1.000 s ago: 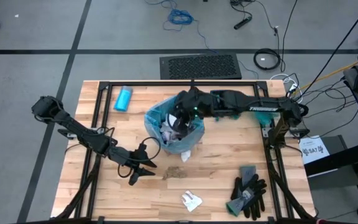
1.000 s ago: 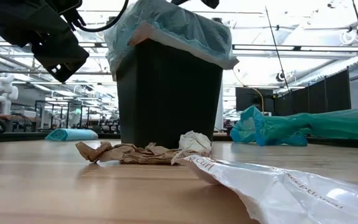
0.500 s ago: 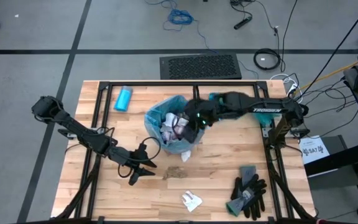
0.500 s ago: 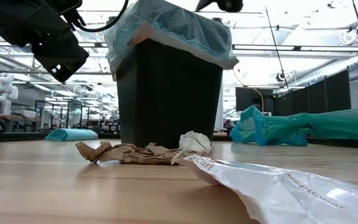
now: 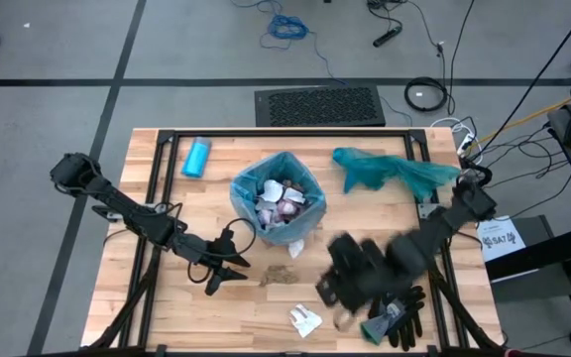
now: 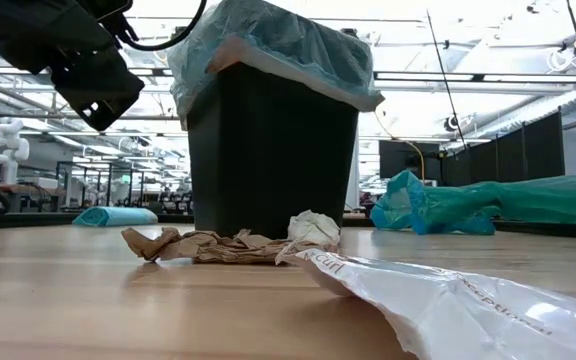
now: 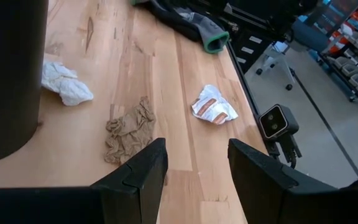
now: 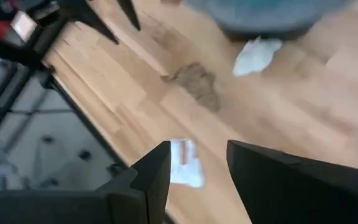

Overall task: Place trash/remove bag and relplace
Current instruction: Put the brown paper trash into the trash bin

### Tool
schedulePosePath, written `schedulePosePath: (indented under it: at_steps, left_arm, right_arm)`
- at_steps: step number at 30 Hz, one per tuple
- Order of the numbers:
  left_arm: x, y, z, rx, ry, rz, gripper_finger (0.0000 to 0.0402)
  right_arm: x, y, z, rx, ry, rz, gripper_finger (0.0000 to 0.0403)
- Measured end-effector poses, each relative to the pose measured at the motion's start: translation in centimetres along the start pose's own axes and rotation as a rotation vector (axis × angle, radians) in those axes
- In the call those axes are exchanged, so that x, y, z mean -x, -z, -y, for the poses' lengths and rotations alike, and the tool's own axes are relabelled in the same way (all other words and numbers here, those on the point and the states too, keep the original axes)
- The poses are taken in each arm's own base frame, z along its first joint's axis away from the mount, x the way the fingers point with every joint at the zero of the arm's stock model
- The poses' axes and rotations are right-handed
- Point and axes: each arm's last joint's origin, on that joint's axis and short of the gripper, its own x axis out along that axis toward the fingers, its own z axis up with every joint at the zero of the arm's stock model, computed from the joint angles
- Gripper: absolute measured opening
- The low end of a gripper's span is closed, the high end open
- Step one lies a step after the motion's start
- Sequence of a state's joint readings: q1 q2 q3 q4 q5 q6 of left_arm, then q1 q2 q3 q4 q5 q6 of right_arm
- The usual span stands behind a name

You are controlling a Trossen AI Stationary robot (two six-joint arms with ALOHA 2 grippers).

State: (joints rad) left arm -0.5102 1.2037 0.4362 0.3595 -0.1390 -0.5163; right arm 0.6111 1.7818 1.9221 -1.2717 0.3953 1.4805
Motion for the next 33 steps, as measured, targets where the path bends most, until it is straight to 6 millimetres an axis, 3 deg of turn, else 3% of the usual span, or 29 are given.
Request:
schedulePosePath:
  at_steps: [6, 12, 18, 23, 33]
  left_arm:
    - [0.0, 0.0, 0.0, 0.002, 0.001, 0.002, 0.0173]
    - [0.0, -0.4, 0.2, 0.009, 0.025, 0.044, 0.0173]
    - [-0.1, -1.2, 1.0, 0.003, 0.037, 0.029, 0.0173]
    - [-1.0, -2.0, 2.5, -0.096, -0.056, -0.150, 0.0173]
    - [-7.0, -2.1, 3.8, -0.198, -0.197, -0.325, 0.0173]
  right_arm:
    - [-0.3, 6.7, -1.0, -0.158, -0.004, 0.062, 0.0148]
    - [-2.5, 10.5, -1.3, -0.248, 0.046, 0.056, 0.0148]
    - [-4.7, 11.8, -1.5, -0.234, 0.104, 0.072, 0.0148]
    - [-5.0, 11.9, -0.9, -0.180, 0.168, 0.088, 0.0148]
    - [-4.6, 12.2, 0.0, -0.097, 0.240, 0.100, 0.0148]
